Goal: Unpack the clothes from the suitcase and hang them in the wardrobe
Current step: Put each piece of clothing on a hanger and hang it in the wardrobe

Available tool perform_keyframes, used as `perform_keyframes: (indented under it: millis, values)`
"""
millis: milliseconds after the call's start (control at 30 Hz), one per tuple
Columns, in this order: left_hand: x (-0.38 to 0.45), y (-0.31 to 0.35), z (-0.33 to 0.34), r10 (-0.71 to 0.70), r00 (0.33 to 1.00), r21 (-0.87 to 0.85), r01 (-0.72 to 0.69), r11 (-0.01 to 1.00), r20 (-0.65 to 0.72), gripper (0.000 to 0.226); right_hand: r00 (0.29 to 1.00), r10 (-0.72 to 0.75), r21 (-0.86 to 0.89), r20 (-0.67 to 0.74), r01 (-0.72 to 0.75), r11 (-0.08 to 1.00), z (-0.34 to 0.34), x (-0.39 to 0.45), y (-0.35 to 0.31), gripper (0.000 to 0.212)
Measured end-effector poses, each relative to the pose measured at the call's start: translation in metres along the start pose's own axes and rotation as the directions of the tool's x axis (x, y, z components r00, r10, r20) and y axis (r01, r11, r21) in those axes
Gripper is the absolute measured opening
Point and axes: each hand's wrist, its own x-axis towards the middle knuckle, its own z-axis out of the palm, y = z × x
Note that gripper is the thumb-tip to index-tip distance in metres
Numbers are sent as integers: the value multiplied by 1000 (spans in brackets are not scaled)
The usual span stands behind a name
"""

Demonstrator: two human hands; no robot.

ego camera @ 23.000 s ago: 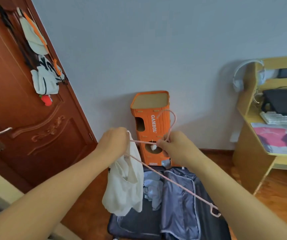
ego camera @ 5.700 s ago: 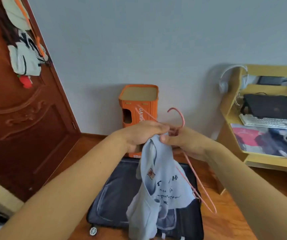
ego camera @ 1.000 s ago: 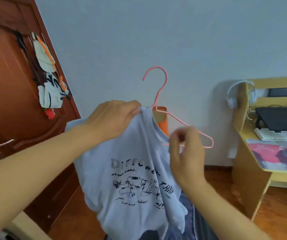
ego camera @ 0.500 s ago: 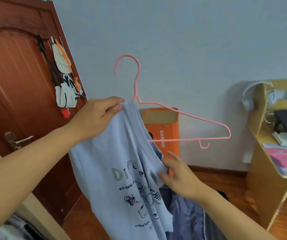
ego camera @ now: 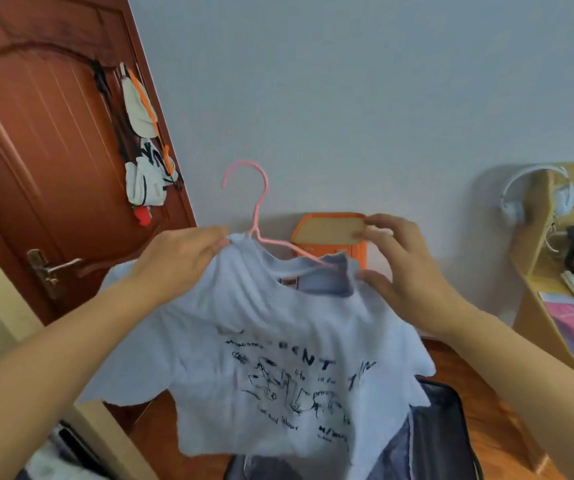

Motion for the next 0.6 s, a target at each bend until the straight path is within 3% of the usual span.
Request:
perform_keyframes:
  millis: [67, 133, 200, 300, 367, 433, 467, 500, 533, 567, 600]
  values:
    - [8, 12, -1, -139, 990, -134, 139, 981, 8, 47, 956, 194, -122, 221, -171, 978, 6, 7, 9, 19]
    - [12, 19, -1, -173, 985, -196, 170, 966, 3, 48, 913, 257, -258, 317, -177, 950, 7, 8, 14, 22]
    - [20, 32, 2, -145, 989, -223, 142, 964, 6, 51, 933, 222, -260, 284, -148, 954, 8, 14, 8, 28]
    - [34, 56, 10, -59, 998, -208, 63, 976, 22, 44, 979, 84, -126, 185, -61, 990, 15, 29, -13, 32]
    - [32, 55, 8, -62, 996, -63, 58, 996, -71, 41, 989, 110, -139, 103, -95, 986, 9, 36, -13, 35]
    - [10, 36, 9, -205, 966, 99, 222, 970, -156, 42, 987, 156, -125, 29, -151, 981, -5, 39, -6, 35]
    - [-8, 31, 13, -381, 911, 39, 392, 919, -158, 44, 984, 179, -92, 7, -178, 980, -13, 39, -1, 37]
    - [-23, 30, 21, -585, 805, -121, 573, 810, -100, 46, 981, 195, -61, -11, -195, 979, -21, 40, 3, 39]
    - [-33, 33, 29, -740, 673, -323, 703, 634, 13, 42, 981, 193, -41, -21, -193, 980, -27, 42, 7, 40]
    - [-42, 34, 37, -808, 581, -496, 733, 465, 101, 29, 983, 183, -36, -12, -184, 982, -32, 45, 11, 41]
    - [-48, 27, 45, -832, 540, -565, 729, 387, 127, 18, 984, 176, -47, 3, -176, 983, -37, 46, 15, 41]
